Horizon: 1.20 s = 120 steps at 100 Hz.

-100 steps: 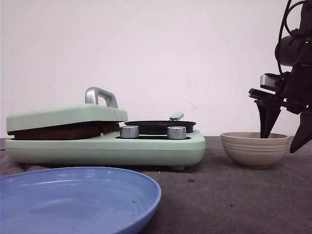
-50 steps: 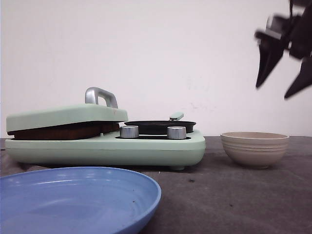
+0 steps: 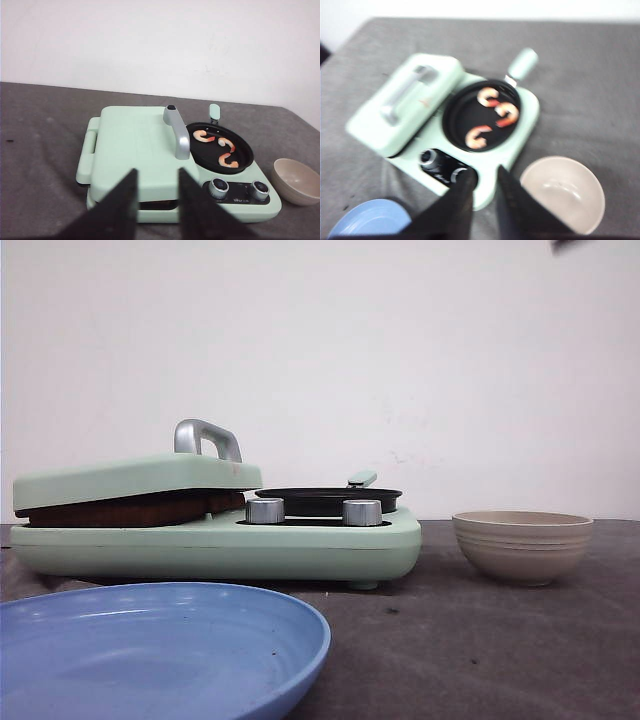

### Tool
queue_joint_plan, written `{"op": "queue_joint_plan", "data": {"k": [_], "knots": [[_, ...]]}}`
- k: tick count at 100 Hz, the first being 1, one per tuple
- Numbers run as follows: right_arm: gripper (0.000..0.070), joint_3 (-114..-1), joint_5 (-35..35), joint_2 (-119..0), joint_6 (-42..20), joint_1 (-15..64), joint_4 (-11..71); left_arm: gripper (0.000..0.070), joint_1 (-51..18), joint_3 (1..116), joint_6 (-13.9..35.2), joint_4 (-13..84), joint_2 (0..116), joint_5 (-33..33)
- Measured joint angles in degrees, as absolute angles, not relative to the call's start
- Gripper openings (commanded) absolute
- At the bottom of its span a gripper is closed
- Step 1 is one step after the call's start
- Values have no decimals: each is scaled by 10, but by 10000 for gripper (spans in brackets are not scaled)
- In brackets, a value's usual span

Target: Make breakfast with bread and shrimp

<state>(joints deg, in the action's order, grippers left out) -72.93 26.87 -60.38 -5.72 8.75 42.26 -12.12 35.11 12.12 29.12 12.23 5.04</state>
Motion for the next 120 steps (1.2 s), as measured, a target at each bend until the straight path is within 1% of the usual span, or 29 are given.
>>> {"op": "queue_joint_plan", "data": {"k": [11, 24, 35, 53, 72, 79, 85, 89, 101, 120], "knots": [[0, -729, 267, -558, -49, 116, 439, 0, -121, 351, 135, 272, 141, 64], [0, -699, 243, -502, -45, 152, 427, 0, -121, 351, 136, 267, 171, 73], [0, -638, 233, -441, -44, 175, 392, 0, -121, 351, 128, 267, 192, 81], [0, -501, 223, -310, -43, 192, 325, 0, -121, 351, 121, 265, 197, 120], [0, -352, 188, -168, -49, 192, 322, 0, -122, 328, 120, 239, 147, 122], [0, -298, 179, -120, -63, 192, 320, 0, -122, 303, 122, 230, 118, 122], [0, -260, 179, -86, -82, 192, 292, 0, -122, 279, 127, 217, 93, 122], [0, -249, 171, -69, -99, 193, 277, 0, -122, 267, 130, 218, 78, 122], [0, -241, 158, -43, -134, 195, 267, 0, -122, 244, 144, 223, 40, 119], [0, -218, 151, -43, -149, 195, 267, 0, -122, 229, 157, 251, 16, 99]]}}
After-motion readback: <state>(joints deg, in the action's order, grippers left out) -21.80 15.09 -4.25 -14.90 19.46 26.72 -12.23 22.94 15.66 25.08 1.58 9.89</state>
